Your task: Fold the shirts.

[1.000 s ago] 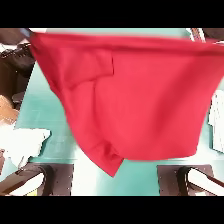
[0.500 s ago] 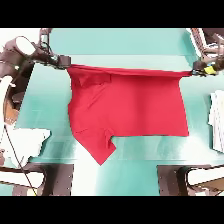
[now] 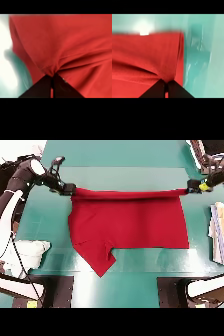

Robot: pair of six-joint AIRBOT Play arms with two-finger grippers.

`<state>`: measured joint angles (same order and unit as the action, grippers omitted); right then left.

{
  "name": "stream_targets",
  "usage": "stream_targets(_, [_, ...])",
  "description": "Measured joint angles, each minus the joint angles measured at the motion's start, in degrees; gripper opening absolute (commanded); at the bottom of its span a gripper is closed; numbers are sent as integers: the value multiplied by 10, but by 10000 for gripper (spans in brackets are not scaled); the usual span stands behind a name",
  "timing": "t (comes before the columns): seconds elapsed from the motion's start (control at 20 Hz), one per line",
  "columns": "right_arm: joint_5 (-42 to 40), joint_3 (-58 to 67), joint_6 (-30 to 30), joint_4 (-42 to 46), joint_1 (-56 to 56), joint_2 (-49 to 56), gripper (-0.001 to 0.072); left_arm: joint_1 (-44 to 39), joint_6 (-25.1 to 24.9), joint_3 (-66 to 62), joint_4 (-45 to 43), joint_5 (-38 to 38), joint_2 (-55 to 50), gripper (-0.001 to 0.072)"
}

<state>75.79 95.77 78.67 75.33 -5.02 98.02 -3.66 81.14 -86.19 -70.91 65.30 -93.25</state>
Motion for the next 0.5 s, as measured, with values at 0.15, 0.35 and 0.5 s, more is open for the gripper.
stream_targets(0.15, [-17, -72, 0, 10, 3, -20, 601, 1, 8, 45, 17, 12, -1, 611])
stream_targets(0.35, [-20, -111, 9, -10, 3, -43, 503, 0, 30, 74, 28, 25, 15, 470])
stream_targets(0.5, [-16, -147, 16, -17, -13, -95, 503, 0, 41, 128, 18, 40, 77, 470])
